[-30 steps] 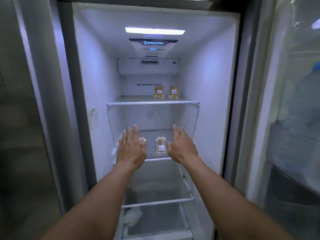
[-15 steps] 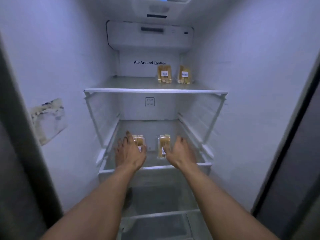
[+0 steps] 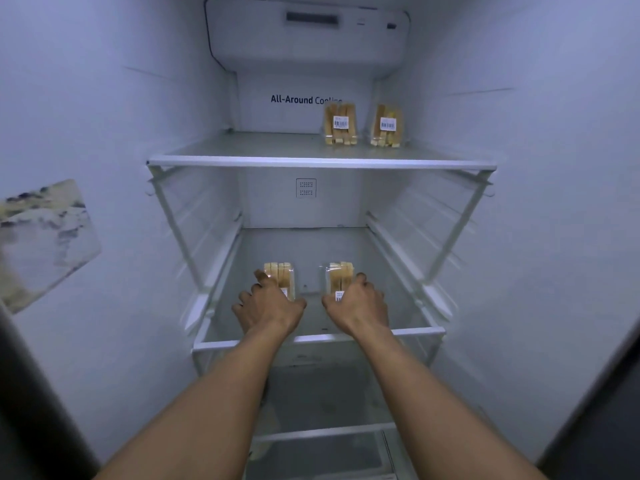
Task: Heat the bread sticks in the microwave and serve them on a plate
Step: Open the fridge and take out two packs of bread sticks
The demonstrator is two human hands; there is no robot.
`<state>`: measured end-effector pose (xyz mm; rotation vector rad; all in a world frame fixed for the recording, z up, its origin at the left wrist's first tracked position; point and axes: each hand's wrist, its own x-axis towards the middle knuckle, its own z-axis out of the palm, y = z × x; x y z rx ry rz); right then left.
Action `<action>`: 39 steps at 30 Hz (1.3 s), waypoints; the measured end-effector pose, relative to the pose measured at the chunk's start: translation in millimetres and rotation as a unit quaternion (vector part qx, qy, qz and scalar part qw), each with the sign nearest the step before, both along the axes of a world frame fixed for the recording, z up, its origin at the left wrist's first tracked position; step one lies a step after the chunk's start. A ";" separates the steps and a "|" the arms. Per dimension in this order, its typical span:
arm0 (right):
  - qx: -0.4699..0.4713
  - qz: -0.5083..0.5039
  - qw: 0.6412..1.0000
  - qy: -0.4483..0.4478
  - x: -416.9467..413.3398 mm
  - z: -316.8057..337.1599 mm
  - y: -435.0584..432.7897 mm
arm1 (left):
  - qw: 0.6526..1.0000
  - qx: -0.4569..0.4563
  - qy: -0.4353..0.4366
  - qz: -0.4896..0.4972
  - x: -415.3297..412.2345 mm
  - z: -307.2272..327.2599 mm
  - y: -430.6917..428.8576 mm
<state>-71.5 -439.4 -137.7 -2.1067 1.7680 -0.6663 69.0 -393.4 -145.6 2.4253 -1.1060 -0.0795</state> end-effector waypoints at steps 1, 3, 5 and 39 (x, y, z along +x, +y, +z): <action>0.003 -0.002 1.000 -0.001 1.0 -1.6 -1.2 | 1.000 -0.005 0.012 0.004 -0.3 -1.2 -2.0; 0.014 -0.005 1.000 0.003 1.9 -5.0 -3.1 | 0.999 -0.009 0.030 0.016 -0.5 -4.6 -4.7; 0.018 -0.008 1.000 0.016 2.0 -8.9 -5.5 | 0.999 -0.004 0.033 0.026 0.1 -8.4 -5.6; -0.037 -0.049 0.997 -0.050 -37.7 50.8 74.2 | 0.992 -0.081 0.069 0.060 -36.3 57.6 81.7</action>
